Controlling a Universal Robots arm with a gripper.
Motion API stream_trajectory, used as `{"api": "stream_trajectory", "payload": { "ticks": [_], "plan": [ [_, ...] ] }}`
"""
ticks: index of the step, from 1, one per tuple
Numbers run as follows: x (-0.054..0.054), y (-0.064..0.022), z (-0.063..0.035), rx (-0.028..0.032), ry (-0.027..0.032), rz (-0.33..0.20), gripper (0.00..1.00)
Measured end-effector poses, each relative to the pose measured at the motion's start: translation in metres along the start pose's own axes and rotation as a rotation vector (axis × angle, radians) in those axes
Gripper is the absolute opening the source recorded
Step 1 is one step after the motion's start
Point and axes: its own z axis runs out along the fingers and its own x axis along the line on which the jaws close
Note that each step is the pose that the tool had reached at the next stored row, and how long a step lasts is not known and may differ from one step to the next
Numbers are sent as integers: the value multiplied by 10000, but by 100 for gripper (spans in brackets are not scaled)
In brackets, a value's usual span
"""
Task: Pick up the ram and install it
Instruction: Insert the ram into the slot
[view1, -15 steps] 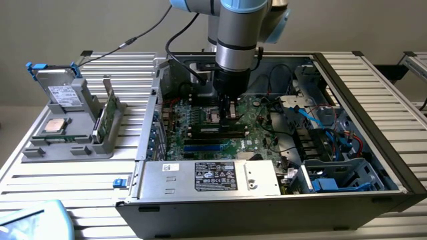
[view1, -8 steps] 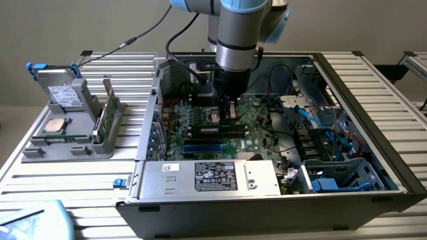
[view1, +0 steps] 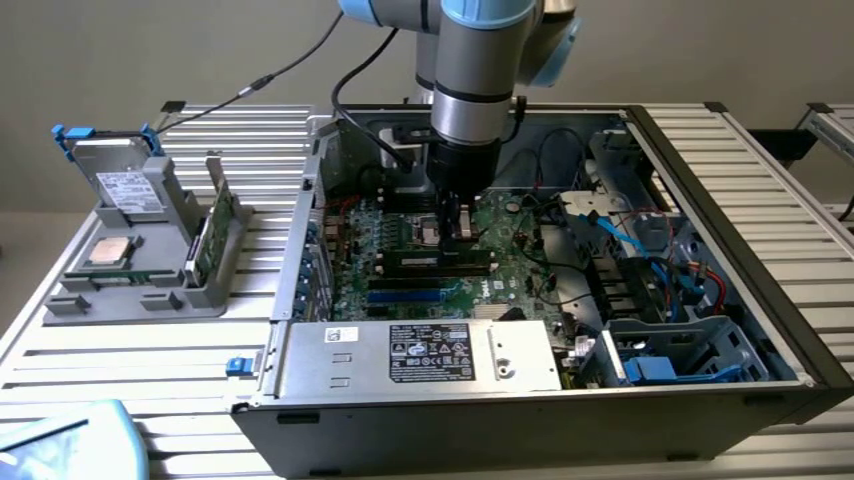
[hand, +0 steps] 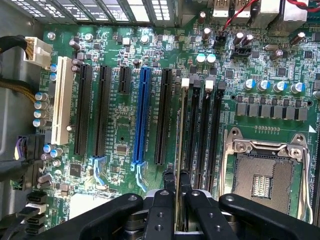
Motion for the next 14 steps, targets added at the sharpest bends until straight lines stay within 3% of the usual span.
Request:
{"api": "stream_trajectory", "payload": {
  "ticks": [9,14],
  "plan": [
    [-21,-2,15,-6,-7,58,14],
    [-22,-3,23,-55,-38,460,14]
  ]
}}
